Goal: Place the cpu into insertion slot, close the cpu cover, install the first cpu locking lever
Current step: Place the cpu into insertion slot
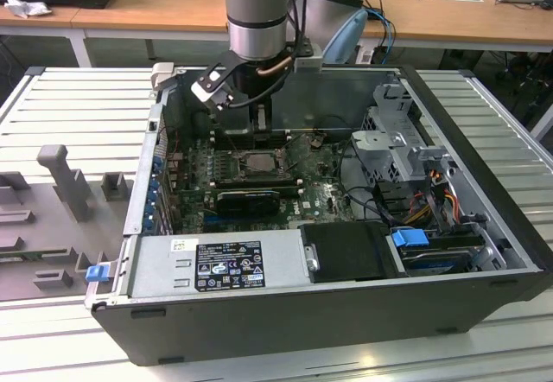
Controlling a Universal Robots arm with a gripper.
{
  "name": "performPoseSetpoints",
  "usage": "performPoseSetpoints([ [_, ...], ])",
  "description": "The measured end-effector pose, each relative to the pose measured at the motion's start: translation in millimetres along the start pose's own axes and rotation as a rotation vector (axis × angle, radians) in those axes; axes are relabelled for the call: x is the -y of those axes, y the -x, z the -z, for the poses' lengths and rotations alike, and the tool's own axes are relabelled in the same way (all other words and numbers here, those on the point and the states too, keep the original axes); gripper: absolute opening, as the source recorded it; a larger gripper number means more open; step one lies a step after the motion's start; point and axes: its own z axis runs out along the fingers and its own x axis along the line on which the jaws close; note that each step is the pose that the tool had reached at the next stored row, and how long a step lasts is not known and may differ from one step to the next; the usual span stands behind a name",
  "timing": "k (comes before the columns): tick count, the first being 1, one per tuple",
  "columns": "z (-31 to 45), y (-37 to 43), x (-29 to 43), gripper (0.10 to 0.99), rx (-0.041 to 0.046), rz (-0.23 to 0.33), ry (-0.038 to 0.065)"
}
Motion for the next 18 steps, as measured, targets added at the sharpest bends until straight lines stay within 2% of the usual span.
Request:
performPoseSetpoints([
  [14,14.8,-0.2,-1.0,0.106,0.0,0.0,0.0],
  [18,15.4,-0.3,-3.5,0.106,-0.0014,0.0,-0.001],
])
